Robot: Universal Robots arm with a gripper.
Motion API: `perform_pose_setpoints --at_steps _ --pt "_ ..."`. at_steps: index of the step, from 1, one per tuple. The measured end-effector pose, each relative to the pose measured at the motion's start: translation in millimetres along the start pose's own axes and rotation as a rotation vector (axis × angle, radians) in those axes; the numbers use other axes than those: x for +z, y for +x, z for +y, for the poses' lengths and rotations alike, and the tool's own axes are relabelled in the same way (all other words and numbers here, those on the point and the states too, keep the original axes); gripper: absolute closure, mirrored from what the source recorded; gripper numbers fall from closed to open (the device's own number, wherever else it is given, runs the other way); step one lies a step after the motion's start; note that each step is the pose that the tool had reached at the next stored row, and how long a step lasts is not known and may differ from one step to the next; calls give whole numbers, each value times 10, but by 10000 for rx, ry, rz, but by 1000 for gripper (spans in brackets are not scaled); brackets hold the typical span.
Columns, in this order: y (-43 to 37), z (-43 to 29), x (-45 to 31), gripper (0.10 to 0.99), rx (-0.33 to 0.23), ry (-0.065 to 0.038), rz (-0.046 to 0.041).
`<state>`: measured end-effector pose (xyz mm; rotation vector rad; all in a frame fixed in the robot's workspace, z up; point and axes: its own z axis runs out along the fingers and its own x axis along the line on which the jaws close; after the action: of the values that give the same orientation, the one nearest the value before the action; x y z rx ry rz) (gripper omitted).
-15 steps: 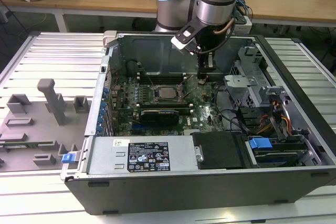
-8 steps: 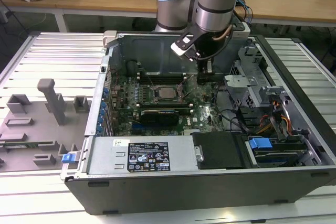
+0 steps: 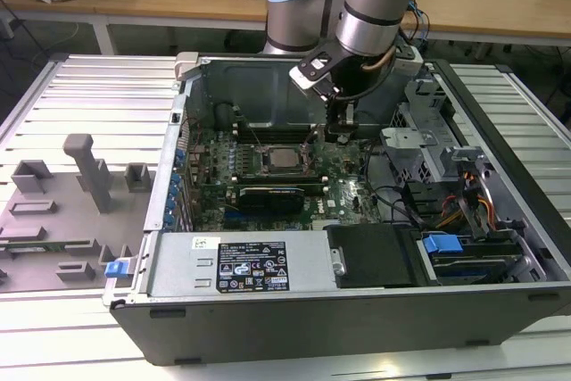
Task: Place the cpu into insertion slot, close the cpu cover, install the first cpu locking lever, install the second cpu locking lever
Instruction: 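Close the cpu cover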
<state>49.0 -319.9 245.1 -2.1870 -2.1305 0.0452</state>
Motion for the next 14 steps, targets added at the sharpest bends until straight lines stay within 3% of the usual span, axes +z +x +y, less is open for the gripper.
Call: perform_pose_setpoints --at_steps 5,11,14 --pt "-2 -86 7 980 -2 -52 1" --pt "-9 -297 25 980 -9 -180 4" --pt "-10 -346 29 980 -8 -209 5"
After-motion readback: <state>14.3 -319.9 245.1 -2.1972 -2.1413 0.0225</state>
